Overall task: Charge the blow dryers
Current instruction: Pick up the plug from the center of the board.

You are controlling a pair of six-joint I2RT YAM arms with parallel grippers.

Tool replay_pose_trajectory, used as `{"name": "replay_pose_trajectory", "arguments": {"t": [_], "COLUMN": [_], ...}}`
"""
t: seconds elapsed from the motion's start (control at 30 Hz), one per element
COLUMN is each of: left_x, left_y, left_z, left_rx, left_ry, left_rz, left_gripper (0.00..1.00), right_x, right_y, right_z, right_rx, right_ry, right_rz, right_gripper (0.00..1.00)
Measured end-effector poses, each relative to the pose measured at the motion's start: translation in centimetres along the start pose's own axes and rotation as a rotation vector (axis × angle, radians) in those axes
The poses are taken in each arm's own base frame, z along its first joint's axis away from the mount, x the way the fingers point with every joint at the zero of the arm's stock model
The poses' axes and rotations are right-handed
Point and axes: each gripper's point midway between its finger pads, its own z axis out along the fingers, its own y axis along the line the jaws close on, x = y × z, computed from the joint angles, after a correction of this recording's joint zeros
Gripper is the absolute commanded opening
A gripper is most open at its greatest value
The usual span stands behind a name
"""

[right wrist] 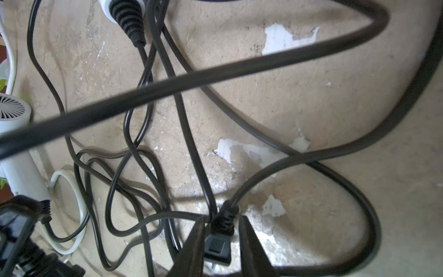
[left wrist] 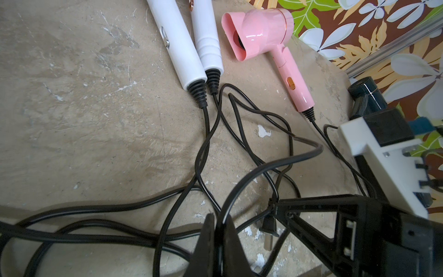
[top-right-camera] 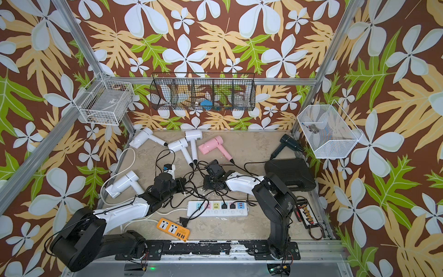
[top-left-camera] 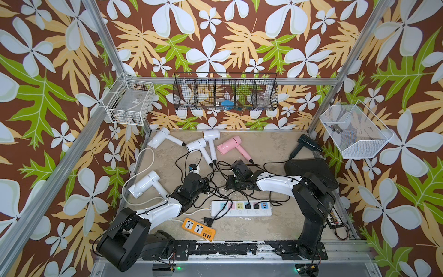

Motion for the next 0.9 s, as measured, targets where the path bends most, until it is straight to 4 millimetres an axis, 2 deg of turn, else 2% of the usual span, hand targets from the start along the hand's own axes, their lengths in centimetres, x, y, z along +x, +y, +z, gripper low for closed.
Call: {"name": "replay_pose_trajectory", "arguments": {"t": [0.03,0.27,0.57,0.73,0.9], "left_x": [0.0,0.0,0.0,0.0,-0.1], "left_y": [0.0,0.0,-0.1,-0.1,-0.1], "left_z": [0.0,0.0,-0.1,-0.1,-0.1], "left_rx": [0.0,0.003,0.005,0.007,0.009], "left_ry": [0.0,0.001,0.001,0.001,-0.003], "left_rz": [0.0,-0.001,-0.009,-0.009,-0.01], "left_gripper": [0.0,0.0,0.0,0.0,0.0], "right_x": [0.0,-0.5,-1.0,-0.7,-0.9], "right_y": [-0.1,-0.7,-1.5,-1.8,-1.3], "right_z": [0.1,0.1,0.1,1.0,1.4], "right_rx": [0.002,0.012,0.024,0.032,0.011], "right_ry": [0.0,-0.008,-0.014,0.002,-0.001], "right_rz": [0.001,0.016,0.033,0.035,0.035], "right_gripper": [0.22,0.22,0.25,0.25,0.28]}}
